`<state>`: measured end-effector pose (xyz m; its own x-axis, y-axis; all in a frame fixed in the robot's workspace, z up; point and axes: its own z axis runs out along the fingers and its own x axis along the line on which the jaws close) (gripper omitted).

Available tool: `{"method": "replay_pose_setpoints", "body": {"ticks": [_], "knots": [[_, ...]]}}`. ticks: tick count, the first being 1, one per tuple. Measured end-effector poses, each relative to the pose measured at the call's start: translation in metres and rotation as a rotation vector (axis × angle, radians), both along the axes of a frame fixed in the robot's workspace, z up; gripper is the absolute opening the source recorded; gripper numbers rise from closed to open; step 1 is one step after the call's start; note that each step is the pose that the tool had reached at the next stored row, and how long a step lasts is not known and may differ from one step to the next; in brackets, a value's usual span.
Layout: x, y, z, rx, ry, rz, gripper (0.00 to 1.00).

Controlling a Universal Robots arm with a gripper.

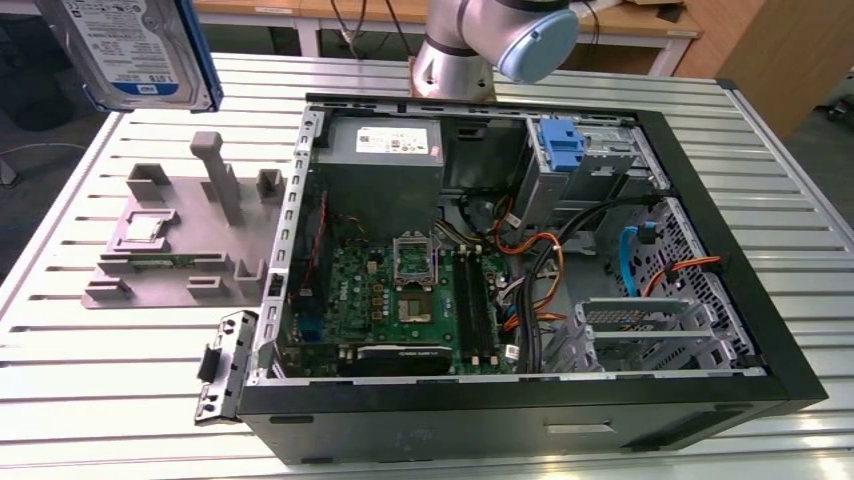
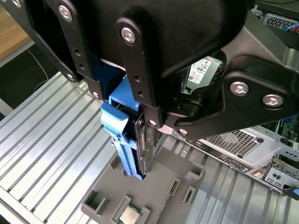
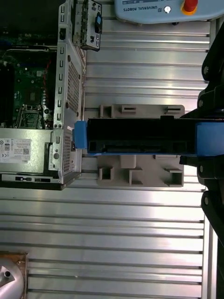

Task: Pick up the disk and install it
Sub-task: 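Pick up the disk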

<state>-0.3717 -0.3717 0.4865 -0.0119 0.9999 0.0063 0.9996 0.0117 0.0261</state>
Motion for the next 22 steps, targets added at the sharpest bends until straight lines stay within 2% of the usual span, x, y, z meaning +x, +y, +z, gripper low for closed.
{"method": "replay_pose_setpoints", "body": {"ticks": [22], "knots": [[0.0323,-0.0002,0.0,0.0,0.0003,0.0,0.37]]}}
